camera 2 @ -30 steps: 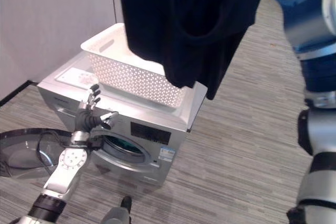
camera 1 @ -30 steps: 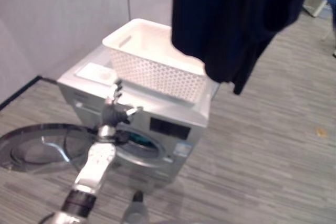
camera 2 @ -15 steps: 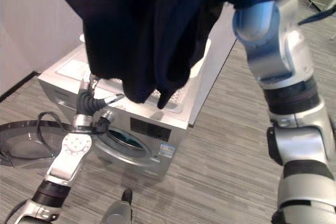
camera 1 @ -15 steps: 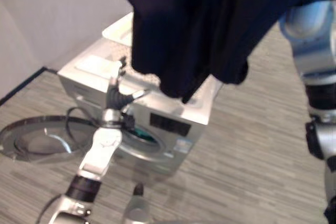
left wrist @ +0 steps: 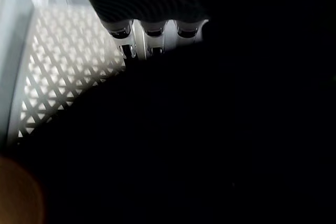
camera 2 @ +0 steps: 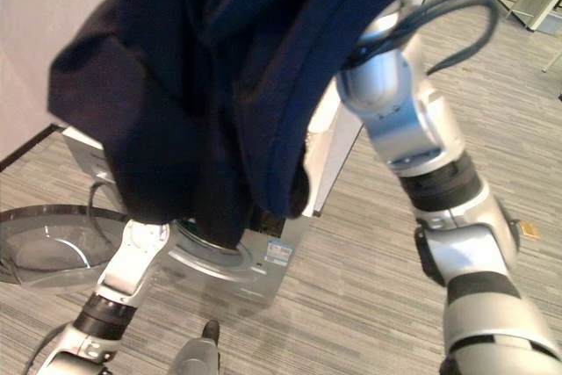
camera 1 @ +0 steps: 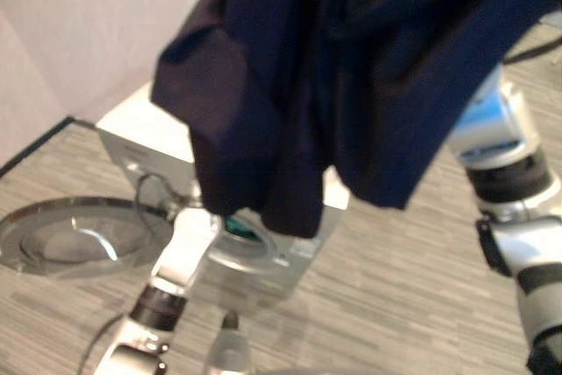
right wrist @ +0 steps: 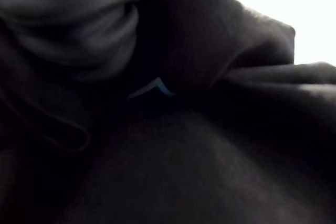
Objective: Grab the laundry basket,head to the washer,open it,put in the laundry and shut it.
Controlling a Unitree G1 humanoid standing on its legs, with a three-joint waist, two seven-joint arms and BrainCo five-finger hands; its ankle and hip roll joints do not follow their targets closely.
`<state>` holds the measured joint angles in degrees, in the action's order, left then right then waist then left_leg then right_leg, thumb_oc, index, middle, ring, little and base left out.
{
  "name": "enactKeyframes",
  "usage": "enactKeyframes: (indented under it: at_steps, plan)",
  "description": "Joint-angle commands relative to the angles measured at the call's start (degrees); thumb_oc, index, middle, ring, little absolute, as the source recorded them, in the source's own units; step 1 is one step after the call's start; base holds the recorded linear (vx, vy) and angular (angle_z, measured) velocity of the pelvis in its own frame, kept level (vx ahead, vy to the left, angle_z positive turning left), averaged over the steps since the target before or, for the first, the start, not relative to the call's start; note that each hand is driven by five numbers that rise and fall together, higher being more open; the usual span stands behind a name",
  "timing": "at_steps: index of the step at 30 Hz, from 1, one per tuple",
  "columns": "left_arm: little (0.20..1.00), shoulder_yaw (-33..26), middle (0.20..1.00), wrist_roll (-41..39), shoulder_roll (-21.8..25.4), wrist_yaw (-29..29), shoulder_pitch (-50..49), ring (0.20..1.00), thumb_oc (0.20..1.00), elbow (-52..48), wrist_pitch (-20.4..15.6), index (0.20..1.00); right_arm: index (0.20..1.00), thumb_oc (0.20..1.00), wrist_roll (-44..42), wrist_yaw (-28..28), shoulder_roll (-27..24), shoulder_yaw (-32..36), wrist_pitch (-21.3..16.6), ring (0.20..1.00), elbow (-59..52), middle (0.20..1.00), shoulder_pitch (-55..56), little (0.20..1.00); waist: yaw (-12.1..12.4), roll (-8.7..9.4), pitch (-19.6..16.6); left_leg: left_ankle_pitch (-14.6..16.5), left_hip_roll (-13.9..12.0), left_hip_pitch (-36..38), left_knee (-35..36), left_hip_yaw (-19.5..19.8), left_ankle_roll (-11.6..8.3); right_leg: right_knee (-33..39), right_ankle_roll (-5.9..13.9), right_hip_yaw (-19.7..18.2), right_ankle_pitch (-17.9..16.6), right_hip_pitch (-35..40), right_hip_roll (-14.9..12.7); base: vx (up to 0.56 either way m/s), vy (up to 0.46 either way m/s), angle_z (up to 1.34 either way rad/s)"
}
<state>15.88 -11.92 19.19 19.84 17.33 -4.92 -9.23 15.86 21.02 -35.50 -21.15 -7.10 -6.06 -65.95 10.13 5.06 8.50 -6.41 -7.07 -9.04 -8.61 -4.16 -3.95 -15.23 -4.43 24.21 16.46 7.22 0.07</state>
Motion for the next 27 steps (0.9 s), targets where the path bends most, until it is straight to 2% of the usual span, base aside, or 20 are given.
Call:
enactKeyframes:
  at_steps: [1, 4, 12, 19, 20, 24, 27]
  plan:
    - [1.0, 0.7, 1.0, -2.2, -0.2, -0.2, 0.5, 1.0, 1.0, -2.2, -3.2, 1.0, 0.2, 0.2, -3.2, 1.0, 1.9, 2.7, 0.2, 0.2, -0.7, 0.2, 1.3, 0.2, -0.1, -0.08, -5.0, -10.4, -1.5, -6.5, 3.3, -0.3, -0.99, 1.3, 1.84, -2.6, 3.0, 4.6, 0.7, 0.0, 0.0, 0.0]
    - [1.0, -0.3, 1.0, -1.9, 0.3, -0.1, -0.2, 1.0, 1.0, -3.4, -2.8, 1.0, 0.2, 0.2, -4.1, -0.4, 2.8, 2.8, 0.3, 0.2, -1.3, 0.2, 3.1, 0.2, 0.2, -0.48, -4.5, -11.6, -2.0, -6.4, 3.2, 0.2, -1.39, 0.4, 1.38, -2.4, 3.4, 4.5, 1.3, -0.05, -0.013, 0.01]
    - [1.0, -1.0, 1.0, -1.5, 0.8, -0.3, 0.1, 1.0, 1.0, -4.3, -2.6, 1.0, 0.2, 0.2, -8.4, -1.7, 2.3, 3.0, -0.3, 0.2, -1.5, 0.2, 6.1, 0.2, 0.1, -0.88, -4.8, -12.0, -1.8, -6.0, 4.5, 0.9, -1.43, -0.5, 1.14, -1.4, 4.0, 4.7, 1.4, -0.01, 0.017, 0.05]
    - [1.0, 0.8, 1.0, -5.1, -0.8, 0.6, 6.3, 1.0, 1.0, -3.5, -3.0, 1.0, 0.2, 0.2, -12.5, -3.0, 3.3, 1.3, -0.6, 0.2, -1.8, 0.2, 6.2, 0.2, -0.7, -0.68, -5.7, -11.6, -1.7, -5.6, 5.8, 0.6, -1.34, 0.0, 1.58, -1.2, 3.9, 4.7, 1.1, 0.01, 0.021, 0.04]
    - [1.0, 2.3, 1.0, -8.3, -1.7, 0.4, 8.5, 1.0, 1.0, -1.9, -2.9, 1.0, 0.2, 0.2, -14.1, -3.1, 3.4, 0.9, -0.4, 0.2, -1.4, 0.2, 5.8, 0.2, -1.0, -0.62, -6.0, -11.4, -1.7, -5.6, 5.9, 0.5, -1.3, 0.1, 1.74, -1.1, 3.8, 4.7, 0.9, 0.02, 0.041, 0.0]
    - [1.0, 4.8, 1.0, -13.0, -2.7, 0.8, 15.6, 1.0, 1.0, 2.6, -2.6, 1.0, 0.2, 0.2, -17.0, -1.6, 4.4, 0.5, 0.0, 0.2, 0.3, 0.2, 4.5, 0.2, -1.7, -0.66, -6.6, -10.9, -1.6, -5.7, 5.9, 0.1, -1.24, 0.6, 1.97, -1.3, 3.5, 4.8, 0.6, 0.03, 0.051, -0.01]
    - [1.0, 5.1, 1.0, -13.7, -2.5, 1.3, 18.6, 1.0, 1.0, 4.2, -2.4, 1.0, 0.2, 0.2, -17.4, -1.2, 5.0, 1.0, 0.3, 0.2, 0.2, 0.2, 4.7, 0.2, -2.0, -0.8, -6.8, -10.6, -1.4, -5.6, 6.0, 0.0, -1.1, 0.9, 2.16, -1.3, 3.3, 4.8, 0.4, 0.02, 0.038, -0.05]
